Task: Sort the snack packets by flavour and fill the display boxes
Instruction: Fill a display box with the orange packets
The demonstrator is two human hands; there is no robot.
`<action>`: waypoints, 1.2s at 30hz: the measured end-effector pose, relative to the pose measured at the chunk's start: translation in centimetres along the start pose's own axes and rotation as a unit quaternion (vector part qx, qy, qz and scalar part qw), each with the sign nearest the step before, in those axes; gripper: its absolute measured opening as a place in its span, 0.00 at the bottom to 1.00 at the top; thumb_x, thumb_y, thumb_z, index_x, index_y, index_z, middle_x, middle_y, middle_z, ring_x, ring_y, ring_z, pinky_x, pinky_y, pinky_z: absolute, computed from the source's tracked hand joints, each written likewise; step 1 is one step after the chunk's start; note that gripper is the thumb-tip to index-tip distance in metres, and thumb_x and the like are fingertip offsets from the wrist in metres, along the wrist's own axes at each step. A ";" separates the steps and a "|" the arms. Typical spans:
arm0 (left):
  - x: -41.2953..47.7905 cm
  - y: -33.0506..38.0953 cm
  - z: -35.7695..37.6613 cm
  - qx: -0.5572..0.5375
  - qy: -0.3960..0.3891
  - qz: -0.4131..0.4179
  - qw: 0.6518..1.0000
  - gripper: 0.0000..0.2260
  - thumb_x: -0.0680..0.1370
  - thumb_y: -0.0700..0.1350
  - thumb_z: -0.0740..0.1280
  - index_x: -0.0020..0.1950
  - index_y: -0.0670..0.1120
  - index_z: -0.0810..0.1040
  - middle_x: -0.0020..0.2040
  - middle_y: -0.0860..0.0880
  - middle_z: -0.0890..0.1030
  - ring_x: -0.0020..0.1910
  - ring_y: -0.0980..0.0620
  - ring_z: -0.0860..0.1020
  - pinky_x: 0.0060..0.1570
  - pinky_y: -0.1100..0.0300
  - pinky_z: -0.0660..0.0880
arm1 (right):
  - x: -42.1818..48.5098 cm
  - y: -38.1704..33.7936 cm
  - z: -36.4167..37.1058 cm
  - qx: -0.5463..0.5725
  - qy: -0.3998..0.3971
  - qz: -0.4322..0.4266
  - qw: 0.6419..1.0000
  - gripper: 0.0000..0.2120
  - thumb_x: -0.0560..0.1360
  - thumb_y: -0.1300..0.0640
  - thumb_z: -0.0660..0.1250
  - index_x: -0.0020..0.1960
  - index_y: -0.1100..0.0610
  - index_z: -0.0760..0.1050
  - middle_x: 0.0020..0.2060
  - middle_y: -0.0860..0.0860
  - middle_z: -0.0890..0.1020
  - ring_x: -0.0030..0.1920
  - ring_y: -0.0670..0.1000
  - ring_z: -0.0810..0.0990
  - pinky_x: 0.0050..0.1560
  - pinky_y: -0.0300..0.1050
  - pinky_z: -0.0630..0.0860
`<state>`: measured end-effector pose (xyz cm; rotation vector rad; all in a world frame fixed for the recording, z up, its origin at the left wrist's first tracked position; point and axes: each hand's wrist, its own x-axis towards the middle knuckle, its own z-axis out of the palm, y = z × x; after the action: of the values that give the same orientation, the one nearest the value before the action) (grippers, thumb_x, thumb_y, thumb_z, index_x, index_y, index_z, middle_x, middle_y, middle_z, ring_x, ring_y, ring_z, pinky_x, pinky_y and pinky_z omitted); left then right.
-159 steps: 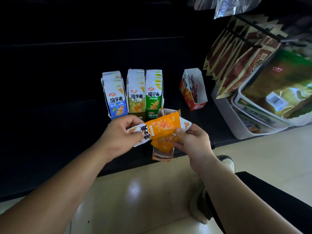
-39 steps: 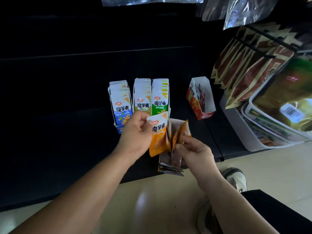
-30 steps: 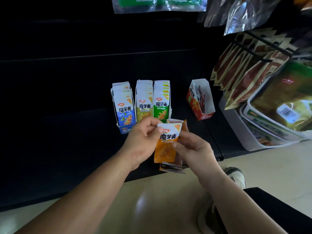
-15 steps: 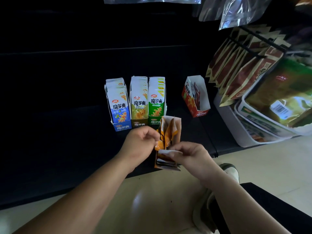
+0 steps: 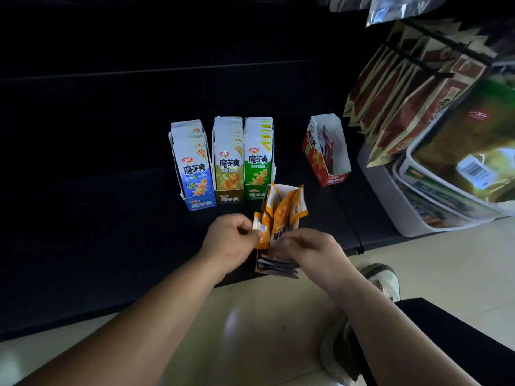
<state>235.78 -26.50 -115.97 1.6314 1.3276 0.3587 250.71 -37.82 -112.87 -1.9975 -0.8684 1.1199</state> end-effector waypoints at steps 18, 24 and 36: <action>-3.2 7.4 -5.5 -0.302 0.040 0.040 0.952 0.03 0.84 0.41 0.65 0.57 0.46 0.78 0.51 0.49 0.86 0.43 0.53 0.86 0.40 0.55 0.84 | -1.5 -4.7 -0.9 0.289 0.022 0.106 0.951 0.17 0.81 0.44 0.69 0.58 0.58 0.81 0.56 0.64 0.85 0.55 0.65 0.85 0.49 0.54 0.86; -2.2 4.3 -4.6 -0.073 0.034 0.079 0.994 0.15 0.79 0.40 0.72 0.64 0.52 0.76 0.59 0.57 0.83 0.54 0.60 0.82 0.57 0.58 0.80 | -1.5 -5.1 -1.6 0.321 0.098 0.051 0.941 0.09 0.81 0.54 0.72 0.54 0.60 0.81 0.47 0.59 0.88 0.40 0.55 0.86 0.39 0.49 0.84; -1.7 4.4 -3.3 -0.042 0.027 0.252 0.966 0.06 0.82 0.43 0.66 0.48 0.53 0.79 0.39 0.54 0.82 0.38 0.52 0.80 0.41 0.51 0.79 | -1.3 -8.7 -2.4 0.238 0.081 -0.032 0.967 0.23 0.80 0.37 0.65 0.55 0.57 0.82 0.46 0.55 0.88 0.45 0.57 0.86 0.47 0.52 0.83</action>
<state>235.37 -26.14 -110.27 1.8861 0.9054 0.7559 250.41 -34.71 -104.35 -1.6220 -0.5133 1.0000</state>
